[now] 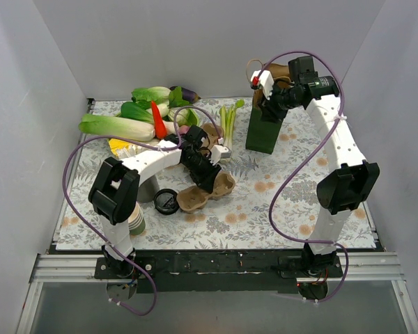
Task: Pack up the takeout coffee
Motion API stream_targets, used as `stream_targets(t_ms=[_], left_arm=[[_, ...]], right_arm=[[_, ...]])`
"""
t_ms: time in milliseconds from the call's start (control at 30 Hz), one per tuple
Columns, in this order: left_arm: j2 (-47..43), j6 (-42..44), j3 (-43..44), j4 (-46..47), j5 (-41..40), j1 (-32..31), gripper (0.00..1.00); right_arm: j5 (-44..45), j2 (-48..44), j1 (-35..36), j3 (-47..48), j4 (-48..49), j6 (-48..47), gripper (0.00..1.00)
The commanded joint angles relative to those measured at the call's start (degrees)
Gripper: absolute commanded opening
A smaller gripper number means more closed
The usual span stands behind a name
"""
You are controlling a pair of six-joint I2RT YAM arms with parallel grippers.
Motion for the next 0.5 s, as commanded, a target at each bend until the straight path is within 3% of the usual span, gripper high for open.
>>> stream_targets(t_ms=[0, 133, 167, 200, 267, 400, 467], left_arm=[[-3.9, -1.4, -1.0, 2.9, 0.6, 0.1, 0.04], [-3.1, -2.6, 1.0, 2.2, 0.9, 0.1, 0.13], [-3.0, -2.5, 1.3, 2.0, 0.8, 0.1, 0.29], [-3.2, -2.6, 1.6, 1.5, 0.9, 0.1, 0.34], [-4.1, -2.8, 1.9, 0.7, 1.4, 0.0, 0.52], [-9.5, -1.8, -0.2, 2.4, 1.0, 0.0, 0.67], [-10.9, -1.4, -1.0, 3.6, 0.0, 0.2, 0.69]], right_arm=[[1.4, -0.8, 0.5, -0.2, -4.4, -2.5, 0.33], [1.7, -2.5, 0.6, 0.1, -9.1, -5.9, 0.08], [1.6, -3.0, 0.7, -0.1, -10.3, -6.7, 0.05], [1.2, -3.6, 0.7, -0.4, -11.6, -7.6, 0.01], [-0.1, -6.1, 0.9, -1.8, -15.6, -11.1, 0.01], [-2.5, -16.7, 1.2, -12.8, -15.6, -19.7, 0.01], [-2.1, -23.3, 2.4, -18.1, -15.6, -24.2, 0.01]])
